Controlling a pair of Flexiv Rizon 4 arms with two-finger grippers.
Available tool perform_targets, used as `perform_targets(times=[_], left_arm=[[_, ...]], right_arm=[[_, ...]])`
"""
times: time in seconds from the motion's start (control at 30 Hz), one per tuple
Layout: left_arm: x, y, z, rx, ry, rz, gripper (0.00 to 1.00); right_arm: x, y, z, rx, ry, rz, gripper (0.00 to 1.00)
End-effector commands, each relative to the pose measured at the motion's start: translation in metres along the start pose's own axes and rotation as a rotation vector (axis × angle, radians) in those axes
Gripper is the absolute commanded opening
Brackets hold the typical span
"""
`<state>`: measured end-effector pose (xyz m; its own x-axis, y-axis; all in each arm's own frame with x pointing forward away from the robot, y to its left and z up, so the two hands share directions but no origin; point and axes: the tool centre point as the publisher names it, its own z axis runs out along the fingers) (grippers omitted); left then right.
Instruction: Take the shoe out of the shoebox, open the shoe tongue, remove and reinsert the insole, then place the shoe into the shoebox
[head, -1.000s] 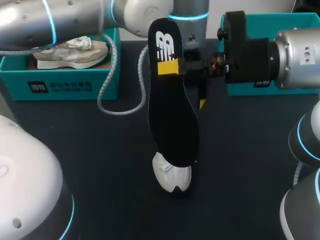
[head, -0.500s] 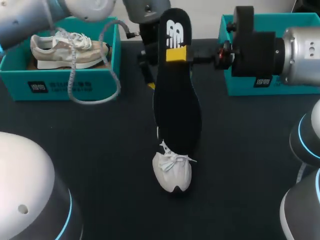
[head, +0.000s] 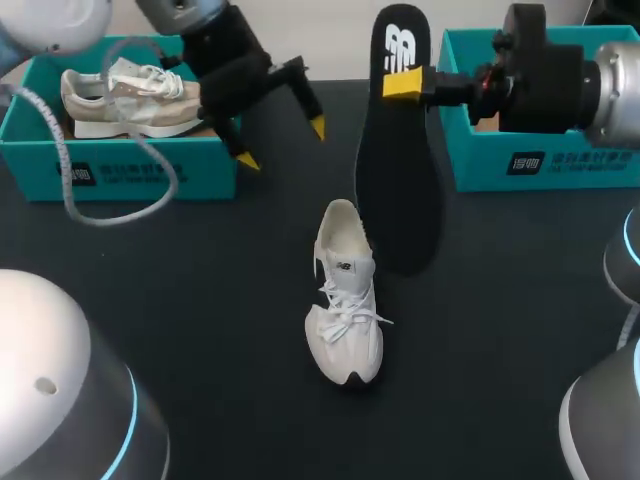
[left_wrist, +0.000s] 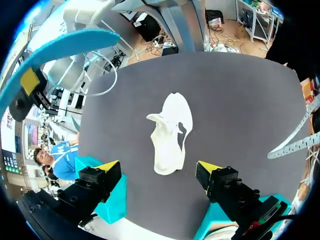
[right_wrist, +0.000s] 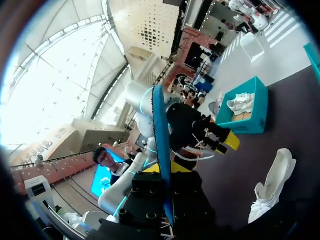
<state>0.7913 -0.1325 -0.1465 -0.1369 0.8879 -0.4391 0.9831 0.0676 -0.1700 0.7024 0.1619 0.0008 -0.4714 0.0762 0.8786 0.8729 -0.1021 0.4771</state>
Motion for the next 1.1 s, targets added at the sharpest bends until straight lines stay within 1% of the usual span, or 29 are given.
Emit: perform_targets(times=[0.03, 0.17, 0.3, 0.33, 0.4, 0.43, 1.0, 1.03, 1.07, 1.1], left_arm=[[0.024, -0.008, -0.012, -0.007, -0.427, 0.021, 1.0], [0.031, -0.019, -0.027, -0.01, -0.506, 0.045, 1.0], [0.034, -0.029, -0.036, -0.015, -0.54, 0.069, 1.0], [0.033, -0.029, -0.037, -0.016, -0.544, 0.061, 1.0], [0.033, -0.032, -0.039, -0.007, -0.532, 0.054, 1.0], [0.032, -0.032, -0.038, -0.003, -0.482, 0.076, 1.0], [0.032, -0.032, -0.038, -0.003, -0.482, 0.076, 1.0], [0.035, -0.032, -0.033, -0.002, -0.514, 0.076, 1.0], [0.035, -0.033, -0.031, 0.013, -0.584, 0.073, 1.0], [0.036, -0.033, -0.031, 0.015, -0.611, 0.071, 1.0]], right_arm=[[-0.026, 0.003, 0.004, -0.018, 0.024, 0.055, 0.0], [-0.049, 0.001, 0.004, -0.069, 0.037, 0.161, 0.0], [-0.066, 0.003, 0.011, -0.093, 0.038, 0.27, 0.0], [-0.069, 0.0, 0.012, -0.13, 0.013, 0.342, 0.0], [-0.069, 0.0, 0.012, -0.13, 0.013, 0.342, 0.0], [-0.069, 0.0, 0.012, -0.13, 0.013, 0.342, 0.0], [-0.069, 0.0, 0.012, -0.13, 0.013, 0.342, 0.0], [-0.069, 0.0, 0.012, -0.13, 0.013, 0.342, 0.0], [-0.072, 0.003, 0.014, -0.136, 0.028, 0.375, 0.0], [-0.076, 0.004, 0.014, -0.16, 0.029, 0.399, 0.0]])
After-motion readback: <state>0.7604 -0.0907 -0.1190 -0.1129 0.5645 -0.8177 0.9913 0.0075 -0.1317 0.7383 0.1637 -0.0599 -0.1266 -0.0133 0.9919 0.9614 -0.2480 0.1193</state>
